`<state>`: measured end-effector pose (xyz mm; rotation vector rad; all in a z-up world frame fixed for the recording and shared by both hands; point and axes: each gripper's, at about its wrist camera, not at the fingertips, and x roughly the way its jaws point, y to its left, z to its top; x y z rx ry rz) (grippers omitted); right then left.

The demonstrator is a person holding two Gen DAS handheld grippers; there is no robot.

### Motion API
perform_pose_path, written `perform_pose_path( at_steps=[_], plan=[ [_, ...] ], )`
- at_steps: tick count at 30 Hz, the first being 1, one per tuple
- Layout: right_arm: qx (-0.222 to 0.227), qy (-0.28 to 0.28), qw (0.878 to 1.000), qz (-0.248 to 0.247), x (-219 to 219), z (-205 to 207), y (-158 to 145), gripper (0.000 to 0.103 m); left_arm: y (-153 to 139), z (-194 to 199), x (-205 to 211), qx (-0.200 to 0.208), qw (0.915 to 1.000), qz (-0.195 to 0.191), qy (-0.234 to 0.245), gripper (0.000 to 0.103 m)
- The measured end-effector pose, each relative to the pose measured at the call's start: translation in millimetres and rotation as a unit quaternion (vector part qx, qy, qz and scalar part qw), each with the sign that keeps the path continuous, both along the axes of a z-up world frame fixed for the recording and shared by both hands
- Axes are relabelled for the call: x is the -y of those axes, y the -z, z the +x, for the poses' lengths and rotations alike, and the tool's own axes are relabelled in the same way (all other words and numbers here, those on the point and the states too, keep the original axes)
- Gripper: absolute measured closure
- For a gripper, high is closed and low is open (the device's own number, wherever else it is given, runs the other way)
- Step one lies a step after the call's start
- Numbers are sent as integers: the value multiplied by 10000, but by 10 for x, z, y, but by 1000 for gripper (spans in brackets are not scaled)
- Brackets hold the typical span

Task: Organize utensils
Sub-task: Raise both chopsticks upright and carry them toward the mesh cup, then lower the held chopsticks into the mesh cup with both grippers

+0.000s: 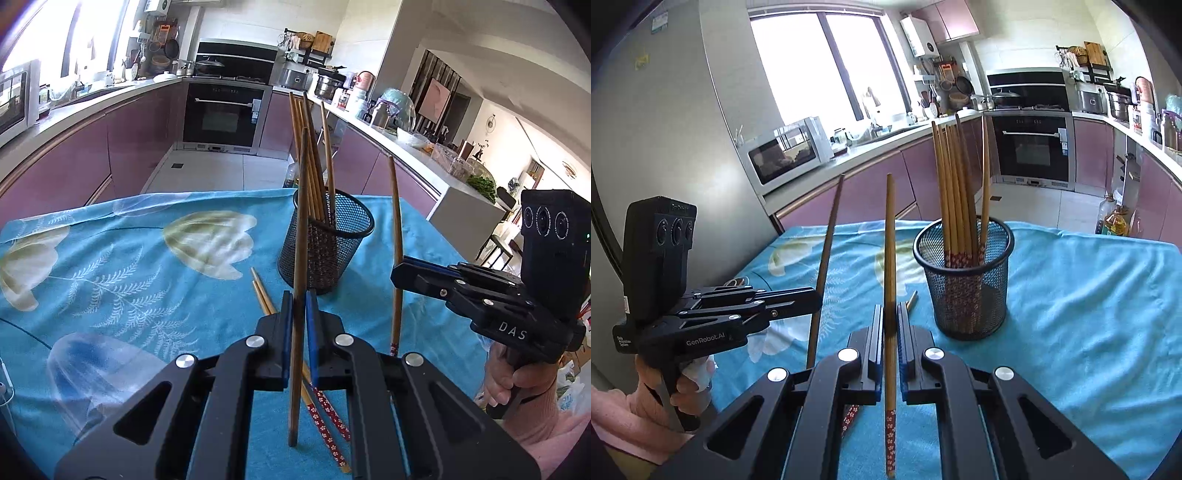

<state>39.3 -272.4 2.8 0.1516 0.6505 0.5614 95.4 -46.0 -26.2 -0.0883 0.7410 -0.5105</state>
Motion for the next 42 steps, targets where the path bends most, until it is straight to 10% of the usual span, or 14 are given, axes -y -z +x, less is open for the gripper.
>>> perform_pose_path(
  at_steps=[13,27,42],
  plan=[
    [341,40,9992,210,128,10,-208,97,-238,10,21,298,9995,-121,-13,95],
    [273,88,9993,228,178,39,-138,97,440,607,-237,-252,9898,1065,-912,75],
    [196,110,9996,194,201,84,-98,97,870,1210,-74,-641,9776,1752,-972,93]
  ],
)
